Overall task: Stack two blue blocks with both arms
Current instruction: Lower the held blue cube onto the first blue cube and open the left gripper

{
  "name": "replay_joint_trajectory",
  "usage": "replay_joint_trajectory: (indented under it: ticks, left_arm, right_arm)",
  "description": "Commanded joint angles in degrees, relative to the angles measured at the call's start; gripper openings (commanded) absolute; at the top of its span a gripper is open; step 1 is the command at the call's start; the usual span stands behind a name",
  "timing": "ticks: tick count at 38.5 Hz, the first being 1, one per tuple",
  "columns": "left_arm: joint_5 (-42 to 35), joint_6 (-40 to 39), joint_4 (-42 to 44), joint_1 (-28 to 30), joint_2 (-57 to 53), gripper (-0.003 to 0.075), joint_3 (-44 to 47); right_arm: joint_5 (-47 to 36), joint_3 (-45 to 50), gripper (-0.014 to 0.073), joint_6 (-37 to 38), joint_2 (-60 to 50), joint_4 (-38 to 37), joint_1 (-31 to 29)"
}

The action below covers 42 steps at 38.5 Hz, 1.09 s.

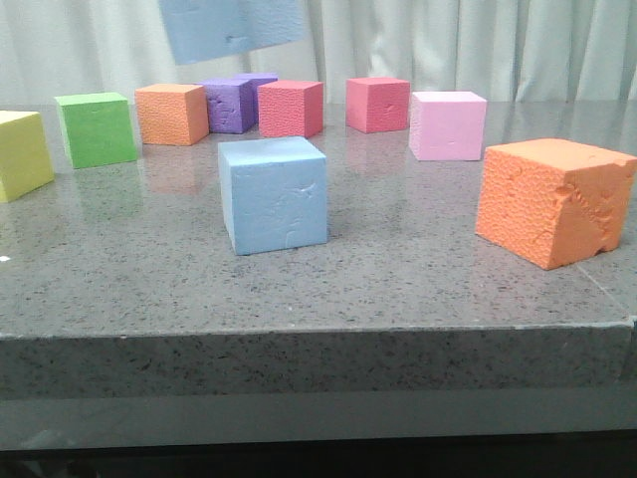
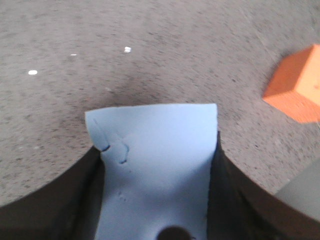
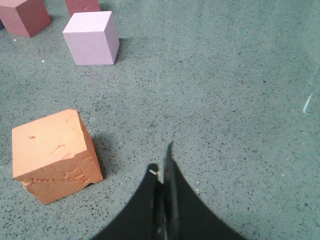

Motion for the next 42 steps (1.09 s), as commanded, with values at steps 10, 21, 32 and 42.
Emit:
replay_joint_trajectory:
  ticks: [10,21,32,42]
  left_arm:
    - [-0.13,0.23,2.29,-3.53,-2.19,0.0095,1.34]
    - [-5.11,0.23,1.76,-4.30,-1.83,0.0220,3.49]
    - [-4.09,0.23,1.96,-4.73,0.62,0.0279,3.49]
    - [-3.66,0.23,1.96,-4.73,0.79,0.0433,3.49]
  right_arm:
    - [-3.98,-1.62,-0.0060,-0.81,-0.01,-0.64,-0.27]
    - [-3.93,-1.62,-0.0060,-0.81,-0.01,-0.64,-0.27]
    - [-3.93,-1.62,-0.0060,-0.81,-0.01,-0.64,-0.27]
    - [-3.93,-1.62,-0.0060,-0.81,-0.01,-0.64,-0.27]
